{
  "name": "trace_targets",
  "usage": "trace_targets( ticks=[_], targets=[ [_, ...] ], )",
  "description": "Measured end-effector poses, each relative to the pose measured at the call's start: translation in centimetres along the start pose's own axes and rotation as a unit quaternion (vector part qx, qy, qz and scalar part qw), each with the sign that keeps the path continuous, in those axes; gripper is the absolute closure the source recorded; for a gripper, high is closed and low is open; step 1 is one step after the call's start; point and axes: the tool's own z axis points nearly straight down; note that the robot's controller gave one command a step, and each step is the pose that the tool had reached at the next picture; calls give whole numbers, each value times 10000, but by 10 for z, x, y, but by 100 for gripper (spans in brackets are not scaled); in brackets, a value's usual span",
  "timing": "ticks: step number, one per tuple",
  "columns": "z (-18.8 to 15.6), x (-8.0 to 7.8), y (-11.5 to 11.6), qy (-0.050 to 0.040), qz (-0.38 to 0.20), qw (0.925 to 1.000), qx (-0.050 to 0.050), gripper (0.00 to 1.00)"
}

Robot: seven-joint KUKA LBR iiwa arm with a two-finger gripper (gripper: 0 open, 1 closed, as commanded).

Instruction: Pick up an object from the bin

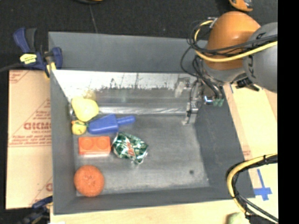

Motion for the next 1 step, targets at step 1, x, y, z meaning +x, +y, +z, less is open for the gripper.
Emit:
trace_targets(
  ticks=[1],
  targets=[
    [-6,-1,0,-42,-5,10000,5,0]
  ],
)
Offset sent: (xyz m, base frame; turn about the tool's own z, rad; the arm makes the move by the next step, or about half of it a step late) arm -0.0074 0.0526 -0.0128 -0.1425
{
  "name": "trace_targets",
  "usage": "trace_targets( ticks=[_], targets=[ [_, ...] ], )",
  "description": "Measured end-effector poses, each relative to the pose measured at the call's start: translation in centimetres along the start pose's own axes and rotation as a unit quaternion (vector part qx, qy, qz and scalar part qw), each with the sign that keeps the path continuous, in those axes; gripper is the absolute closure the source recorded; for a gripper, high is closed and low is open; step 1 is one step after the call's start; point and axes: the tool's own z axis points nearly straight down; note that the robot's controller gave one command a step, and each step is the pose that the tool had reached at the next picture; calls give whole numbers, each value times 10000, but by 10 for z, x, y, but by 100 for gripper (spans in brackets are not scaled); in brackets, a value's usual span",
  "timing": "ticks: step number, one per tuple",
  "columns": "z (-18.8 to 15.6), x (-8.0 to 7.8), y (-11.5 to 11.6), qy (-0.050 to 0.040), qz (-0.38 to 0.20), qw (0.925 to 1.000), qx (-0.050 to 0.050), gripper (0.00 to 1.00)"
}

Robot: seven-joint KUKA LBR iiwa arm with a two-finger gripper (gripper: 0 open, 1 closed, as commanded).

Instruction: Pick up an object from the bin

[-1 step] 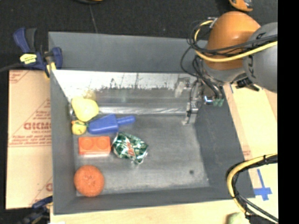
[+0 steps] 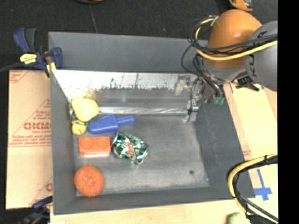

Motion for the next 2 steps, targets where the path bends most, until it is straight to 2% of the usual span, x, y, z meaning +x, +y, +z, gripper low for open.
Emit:
trace_targets(
  ticks=[1,2],
  targets=[
    [13,6,37,4,-511,9987,4,0],
    [12,11,65,-14,-1128,9936,9,0]
  ],
)
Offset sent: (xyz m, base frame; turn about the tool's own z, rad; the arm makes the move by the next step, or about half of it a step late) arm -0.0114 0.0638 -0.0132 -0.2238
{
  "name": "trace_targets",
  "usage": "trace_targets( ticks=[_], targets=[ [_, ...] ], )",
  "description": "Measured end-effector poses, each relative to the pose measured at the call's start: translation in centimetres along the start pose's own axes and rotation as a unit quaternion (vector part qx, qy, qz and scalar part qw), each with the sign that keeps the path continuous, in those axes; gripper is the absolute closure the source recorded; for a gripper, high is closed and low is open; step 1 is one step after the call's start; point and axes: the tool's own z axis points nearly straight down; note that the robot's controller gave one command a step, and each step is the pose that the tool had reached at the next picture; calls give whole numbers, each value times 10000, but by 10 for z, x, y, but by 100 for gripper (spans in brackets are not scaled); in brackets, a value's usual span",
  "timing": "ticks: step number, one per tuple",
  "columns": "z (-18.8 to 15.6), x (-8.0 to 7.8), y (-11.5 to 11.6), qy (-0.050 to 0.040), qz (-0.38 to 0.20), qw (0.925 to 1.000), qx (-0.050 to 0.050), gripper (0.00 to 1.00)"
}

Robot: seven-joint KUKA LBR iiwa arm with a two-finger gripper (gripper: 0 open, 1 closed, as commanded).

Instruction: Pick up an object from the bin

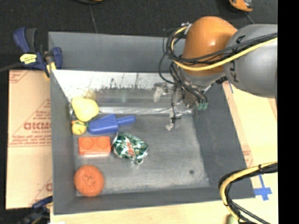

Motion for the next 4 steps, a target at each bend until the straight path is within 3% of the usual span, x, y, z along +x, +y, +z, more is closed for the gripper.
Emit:
trace_targets(
  ticks=[1,2,3,4],
  targets=[
    [33,2,28,0,-217,9998,2,0],
    [45,19,53,-28,-912,9958,15,0],
    [92,59,74,-5,-790,9969,-8,0],
    [113,73,73,-67,-1333,9911,19,0]
  ],
)
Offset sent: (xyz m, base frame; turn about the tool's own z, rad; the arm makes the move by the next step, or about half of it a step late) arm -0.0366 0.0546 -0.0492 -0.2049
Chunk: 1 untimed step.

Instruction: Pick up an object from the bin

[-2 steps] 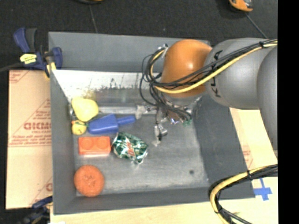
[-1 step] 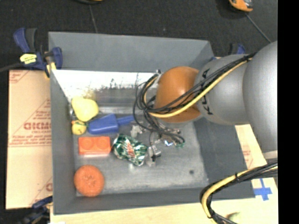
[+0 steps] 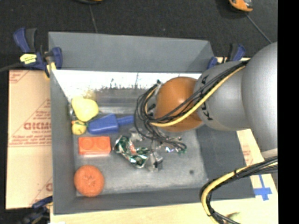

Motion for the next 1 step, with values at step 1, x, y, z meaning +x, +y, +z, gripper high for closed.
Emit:
trace_targets(
  ticks=[1],
  targets=[
    [-3,-6,0,13,252,9997,-18,0]
  ],
)
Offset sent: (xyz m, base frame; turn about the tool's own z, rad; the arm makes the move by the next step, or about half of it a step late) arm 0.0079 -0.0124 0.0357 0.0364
